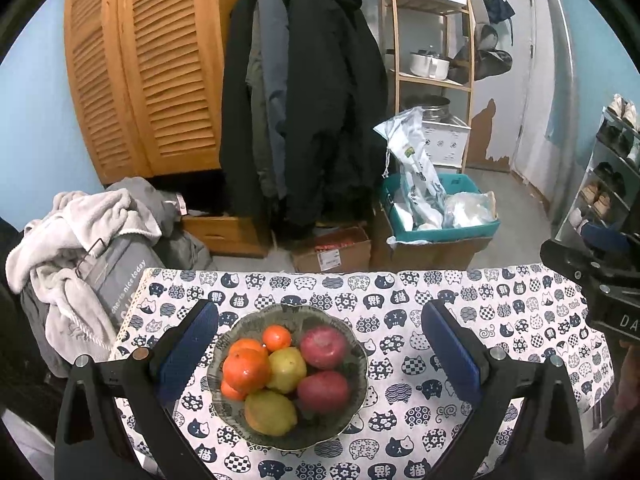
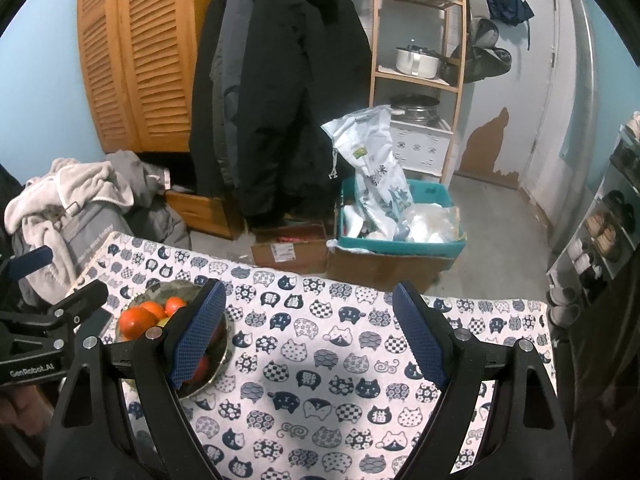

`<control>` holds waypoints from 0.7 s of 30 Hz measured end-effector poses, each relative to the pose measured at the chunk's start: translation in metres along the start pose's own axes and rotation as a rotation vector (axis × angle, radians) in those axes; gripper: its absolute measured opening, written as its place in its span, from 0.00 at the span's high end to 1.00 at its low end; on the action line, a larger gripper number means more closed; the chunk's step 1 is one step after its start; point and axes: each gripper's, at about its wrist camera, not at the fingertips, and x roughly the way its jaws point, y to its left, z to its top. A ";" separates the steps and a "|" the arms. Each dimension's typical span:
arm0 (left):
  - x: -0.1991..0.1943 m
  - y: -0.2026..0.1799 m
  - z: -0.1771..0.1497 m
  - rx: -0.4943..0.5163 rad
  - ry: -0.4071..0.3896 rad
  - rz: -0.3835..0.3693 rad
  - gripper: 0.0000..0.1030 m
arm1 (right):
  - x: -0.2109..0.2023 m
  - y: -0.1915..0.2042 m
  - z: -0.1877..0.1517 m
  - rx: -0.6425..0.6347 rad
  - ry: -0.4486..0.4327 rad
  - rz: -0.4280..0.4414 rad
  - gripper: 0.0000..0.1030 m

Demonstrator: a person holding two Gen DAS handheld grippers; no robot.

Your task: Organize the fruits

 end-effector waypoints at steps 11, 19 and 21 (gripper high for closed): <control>0.000 0.000 0.000 0.004 0.005 0.000 0.01 | 0.001 0.005 -0.001 -0.003 0.004 0.001 0.18; 0.000 0.000 -0.001 0.007 0.005 -0.002 0.01 | 0.000 0.005 -0.001 -0.004 0.004 0.001 0.18; 0.000 0.000 -0.001 0.006 0.005 -0.001 0.01 | 0.001 0.005 0.000 -0.004 0.005 0.000 0.18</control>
